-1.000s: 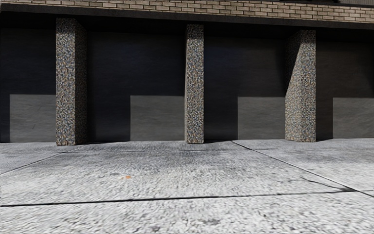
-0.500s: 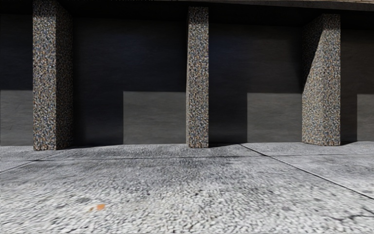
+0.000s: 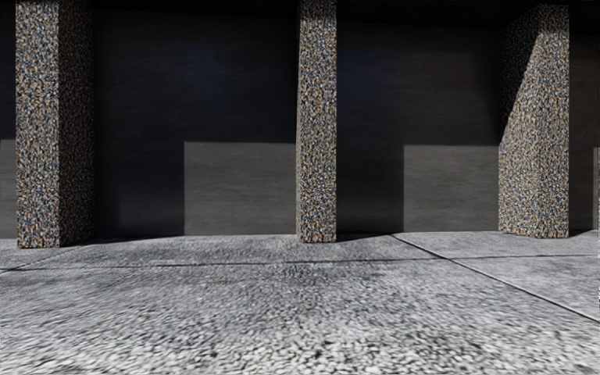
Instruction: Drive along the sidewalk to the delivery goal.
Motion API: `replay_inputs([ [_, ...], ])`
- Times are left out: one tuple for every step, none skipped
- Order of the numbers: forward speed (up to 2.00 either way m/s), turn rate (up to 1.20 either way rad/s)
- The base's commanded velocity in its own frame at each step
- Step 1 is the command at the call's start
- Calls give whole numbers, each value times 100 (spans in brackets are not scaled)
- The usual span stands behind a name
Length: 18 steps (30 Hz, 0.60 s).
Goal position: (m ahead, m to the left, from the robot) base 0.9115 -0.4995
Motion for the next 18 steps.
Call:
replay_inputs([
  [0, -78],
  [0, -81],
  [0, -82],
  [0, -82],
  [0, -82],
  [0, -82],
  [0, -82],
  [0, -82],
  [0, -82],
  [0, -78],
  [0, -68],
  [0, -68],
  [0, -57],
  [0, -38],
  [28, -21],
  [28, -21],
  [44, -14],
  [51, -8],
])
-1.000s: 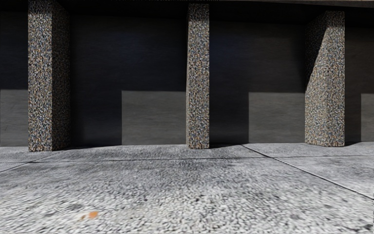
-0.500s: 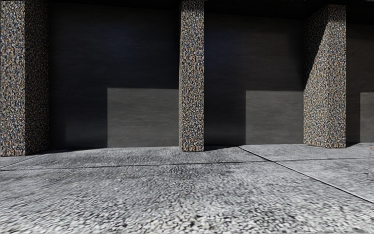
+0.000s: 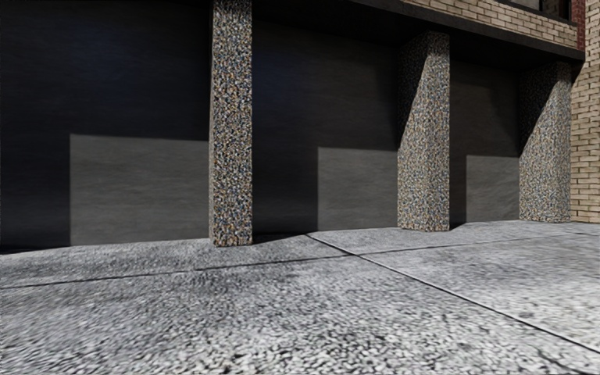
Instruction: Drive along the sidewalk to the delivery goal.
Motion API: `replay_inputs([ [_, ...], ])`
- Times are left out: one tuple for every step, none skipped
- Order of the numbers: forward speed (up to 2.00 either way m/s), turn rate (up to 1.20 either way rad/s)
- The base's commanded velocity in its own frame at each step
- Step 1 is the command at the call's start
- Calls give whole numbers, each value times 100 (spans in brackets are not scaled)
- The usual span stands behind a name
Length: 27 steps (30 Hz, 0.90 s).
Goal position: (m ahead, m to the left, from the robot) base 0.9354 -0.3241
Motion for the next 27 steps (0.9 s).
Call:
replay_inputs([
  [56, -4],
  [56, -4],
  [64, 0],
  [72, 0],
  [78, 0],
  [80, 0],
  [80, 0],
  [80, 0],
  [80, 0],
  [80, 0],
  [0, 0],
  [0, 0],
  [0, 0],
  [0, 0],
  [0, 0],
  [0, 0],
  [0, 0],
  [0, 0],
  [0, 0],
  [0, 0],
  [0, 0],
  [0, 0],
  [0, 0],
  [0, 0],
  [0, 0],
  [0, 0],
  [0, 0],
])
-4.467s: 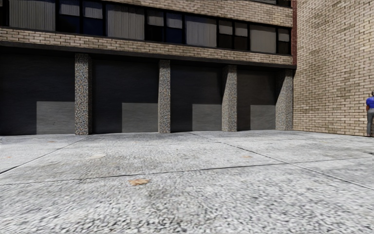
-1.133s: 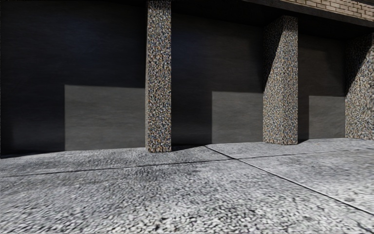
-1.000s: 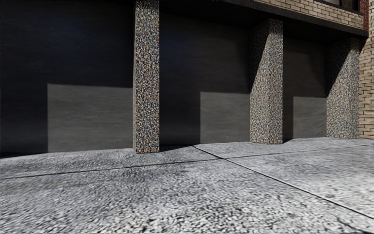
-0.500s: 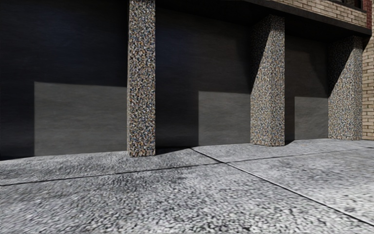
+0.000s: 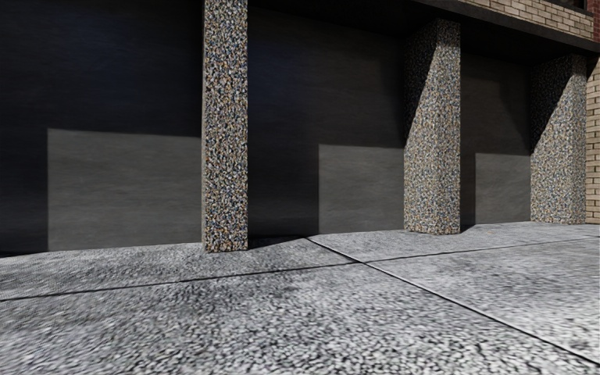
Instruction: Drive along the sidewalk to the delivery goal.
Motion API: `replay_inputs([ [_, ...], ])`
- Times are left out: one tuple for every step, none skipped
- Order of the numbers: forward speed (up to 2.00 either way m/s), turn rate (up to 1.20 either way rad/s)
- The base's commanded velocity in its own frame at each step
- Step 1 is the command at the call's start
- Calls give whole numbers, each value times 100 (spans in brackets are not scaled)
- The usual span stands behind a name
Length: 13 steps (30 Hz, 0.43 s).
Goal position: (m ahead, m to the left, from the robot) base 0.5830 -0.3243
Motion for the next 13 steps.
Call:
replay_inputs([
  [0, 0],
  [0, 0],
  [0, 0],
  [0, 0],
  [0, 0],
  [0, 0],
  [0, 0],
  [0, 0],
  [0, 0],
  [0, 0],
  [0, 0],
  [0, 0],
  [0, 0],
])
